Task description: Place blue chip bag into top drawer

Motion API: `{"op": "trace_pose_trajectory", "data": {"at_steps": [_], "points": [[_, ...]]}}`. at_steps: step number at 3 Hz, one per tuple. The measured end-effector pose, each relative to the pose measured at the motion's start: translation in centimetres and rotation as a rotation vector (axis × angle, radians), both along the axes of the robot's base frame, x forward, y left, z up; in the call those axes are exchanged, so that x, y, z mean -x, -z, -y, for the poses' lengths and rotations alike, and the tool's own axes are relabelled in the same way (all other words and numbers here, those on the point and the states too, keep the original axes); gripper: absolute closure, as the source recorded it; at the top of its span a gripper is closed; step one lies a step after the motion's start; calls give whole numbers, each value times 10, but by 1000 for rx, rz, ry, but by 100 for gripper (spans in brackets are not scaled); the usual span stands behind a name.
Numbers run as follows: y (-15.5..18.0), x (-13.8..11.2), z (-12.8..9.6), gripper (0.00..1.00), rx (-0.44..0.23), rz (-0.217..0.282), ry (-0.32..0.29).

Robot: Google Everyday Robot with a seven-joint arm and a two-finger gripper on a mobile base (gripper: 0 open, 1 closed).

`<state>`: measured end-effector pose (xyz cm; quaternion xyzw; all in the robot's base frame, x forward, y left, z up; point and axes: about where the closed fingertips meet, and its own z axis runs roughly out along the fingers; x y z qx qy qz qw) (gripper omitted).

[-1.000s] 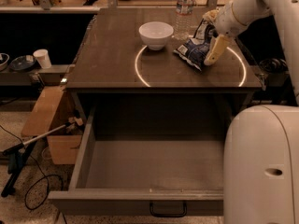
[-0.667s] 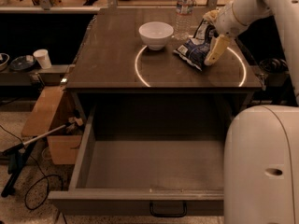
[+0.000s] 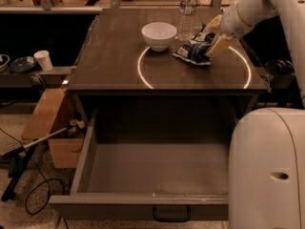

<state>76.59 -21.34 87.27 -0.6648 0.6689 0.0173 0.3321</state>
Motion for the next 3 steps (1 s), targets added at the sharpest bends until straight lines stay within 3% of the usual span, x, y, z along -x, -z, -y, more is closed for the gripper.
{"op": "trace_pose_trajectory", "data": {"at_steps": [2, 3], "points": [[1, 0, -1, 100, -2, -1, 0], [-5, 0, -4, 100, -10, -6, 8]]}}
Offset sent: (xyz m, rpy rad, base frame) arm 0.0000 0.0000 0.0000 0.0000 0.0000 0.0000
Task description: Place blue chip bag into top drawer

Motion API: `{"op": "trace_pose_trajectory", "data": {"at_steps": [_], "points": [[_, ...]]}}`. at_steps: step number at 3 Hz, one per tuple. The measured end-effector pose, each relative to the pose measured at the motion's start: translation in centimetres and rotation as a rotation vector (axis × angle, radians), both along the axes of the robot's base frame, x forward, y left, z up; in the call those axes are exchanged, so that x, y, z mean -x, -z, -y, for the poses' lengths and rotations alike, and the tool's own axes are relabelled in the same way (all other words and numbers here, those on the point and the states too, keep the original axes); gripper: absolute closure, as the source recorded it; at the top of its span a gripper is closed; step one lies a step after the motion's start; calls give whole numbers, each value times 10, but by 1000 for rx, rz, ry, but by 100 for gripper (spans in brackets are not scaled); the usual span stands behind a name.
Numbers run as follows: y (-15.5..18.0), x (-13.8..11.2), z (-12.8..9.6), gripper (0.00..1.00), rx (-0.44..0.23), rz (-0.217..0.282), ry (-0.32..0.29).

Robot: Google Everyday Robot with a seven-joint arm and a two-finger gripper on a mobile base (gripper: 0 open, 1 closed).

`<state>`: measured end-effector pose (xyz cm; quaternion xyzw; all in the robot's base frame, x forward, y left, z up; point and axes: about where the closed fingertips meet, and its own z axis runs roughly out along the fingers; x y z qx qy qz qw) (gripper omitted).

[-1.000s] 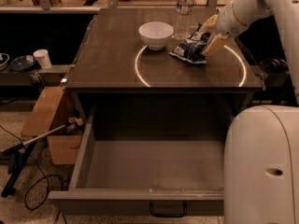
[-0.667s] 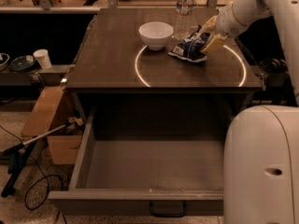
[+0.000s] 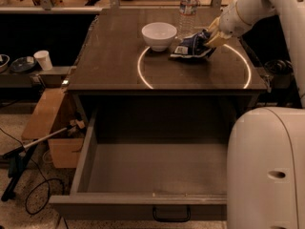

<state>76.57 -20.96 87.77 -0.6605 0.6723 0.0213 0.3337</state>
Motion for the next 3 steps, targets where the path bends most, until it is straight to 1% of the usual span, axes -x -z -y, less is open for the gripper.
{"op": "trace_pose_trajectory", "data": {"at_steps": [1, 2, 3], "points": [[-17, 0, -10, 100, 22, 5, -11], [-40, 4, -19, 100, 24, 24, -27], [-60, 17, -23, 100, -8, 40, -69]]}}
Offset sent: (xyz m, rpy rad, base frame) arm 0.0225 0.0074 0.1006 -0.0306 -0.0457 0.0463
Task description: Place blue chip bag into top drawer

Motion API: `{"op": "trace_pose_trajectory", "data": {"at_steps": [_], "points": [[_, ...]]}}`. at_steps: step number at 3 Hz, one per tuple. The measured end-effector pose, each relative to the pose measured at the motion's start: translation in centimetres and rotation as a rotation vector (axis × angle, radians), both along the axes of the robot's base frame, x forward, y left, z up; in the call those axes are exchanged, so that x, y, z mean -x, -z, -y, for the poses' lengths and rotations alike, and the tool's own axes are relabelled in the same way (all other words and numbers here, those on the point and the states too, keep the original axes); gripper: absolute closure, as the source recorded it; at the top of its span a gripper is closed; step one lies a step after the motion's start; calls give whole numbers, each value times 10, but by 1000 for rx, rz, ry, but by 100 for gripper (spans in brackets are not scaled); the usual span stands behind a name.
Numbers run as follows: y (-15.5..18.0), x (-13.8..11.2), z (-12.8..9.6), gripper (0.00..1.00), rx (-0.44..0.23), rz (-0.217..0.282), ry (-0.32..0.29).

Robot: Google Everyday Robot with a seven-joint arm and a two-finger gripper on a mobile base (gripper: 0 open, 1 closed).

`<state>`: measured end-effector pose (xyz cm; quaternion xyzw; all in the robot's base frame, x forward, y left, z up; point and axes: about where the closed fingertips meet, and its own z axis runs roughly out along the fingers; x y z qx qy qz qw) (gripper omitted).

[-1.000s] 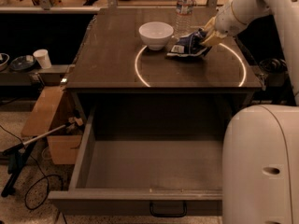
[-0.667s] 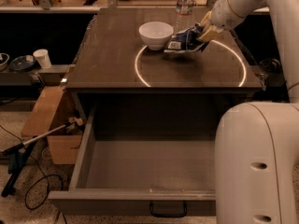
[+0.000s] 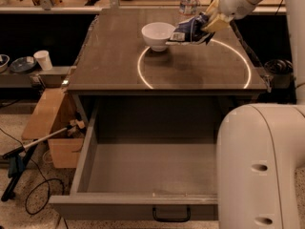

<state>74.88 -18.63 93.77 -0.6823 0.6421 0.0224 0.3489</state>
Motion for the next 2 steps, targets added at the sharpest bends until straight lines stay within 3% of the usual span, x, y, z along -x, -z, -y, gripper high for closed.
{"op": "trace_pose_trajectory", "data": {"at_steps": [1, 2], "points": [[-14, 13, 8, 100, -43, 16, -20], [-14, 13, 8, 100, -43, 16, -20]]}}
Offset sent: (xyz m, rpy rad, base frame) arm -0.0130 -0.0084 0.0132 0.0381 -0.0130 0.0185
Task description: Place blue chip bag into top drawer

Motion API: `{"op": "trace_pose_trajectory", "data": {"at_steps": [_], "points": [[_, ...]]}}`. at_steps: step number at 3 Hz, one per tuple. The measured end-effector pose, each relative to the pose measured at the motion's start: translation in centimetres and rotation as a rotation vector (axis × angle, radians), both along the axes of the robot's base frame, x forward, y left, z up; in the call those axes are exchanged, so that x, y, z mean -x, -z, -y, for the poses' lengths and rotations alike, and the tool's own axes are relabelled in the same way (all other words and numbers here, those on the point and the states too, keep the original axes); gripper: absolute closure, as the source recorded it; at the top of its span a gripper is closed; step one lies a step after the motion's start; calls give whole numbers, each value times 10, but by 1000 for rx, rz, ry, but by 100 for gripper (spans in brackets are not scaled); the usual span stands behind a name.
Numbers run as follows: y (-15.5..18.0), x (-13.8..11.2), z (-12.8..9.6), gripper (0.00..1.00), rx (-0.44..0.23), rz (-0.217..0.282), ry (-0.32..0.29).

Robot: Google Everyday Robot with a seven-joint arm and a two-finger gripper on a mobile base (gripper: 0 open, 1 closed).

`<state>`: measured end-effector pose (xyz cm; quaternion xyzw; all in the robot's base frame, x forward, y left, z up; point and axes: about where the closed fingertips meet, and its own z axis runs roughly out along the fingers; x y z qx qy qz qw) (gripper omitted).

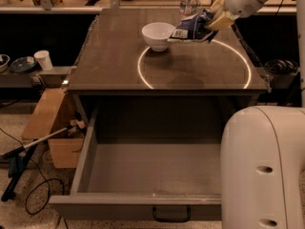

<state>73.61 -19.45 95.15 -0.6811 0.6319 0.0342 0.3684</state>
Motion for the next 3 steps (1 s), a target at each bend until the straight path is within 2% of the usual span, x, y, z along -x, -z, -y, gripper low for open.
{"op": "trace_pose_trajectory", "data": {"at_steps": [1, 2, 3], "points": [[-2, 2, 4, 100, 4, 18, -13], [-15, 13, 25, 100, 4, 47, -5], [-24, 28, 45, 100, 6, 52, 9]]}}
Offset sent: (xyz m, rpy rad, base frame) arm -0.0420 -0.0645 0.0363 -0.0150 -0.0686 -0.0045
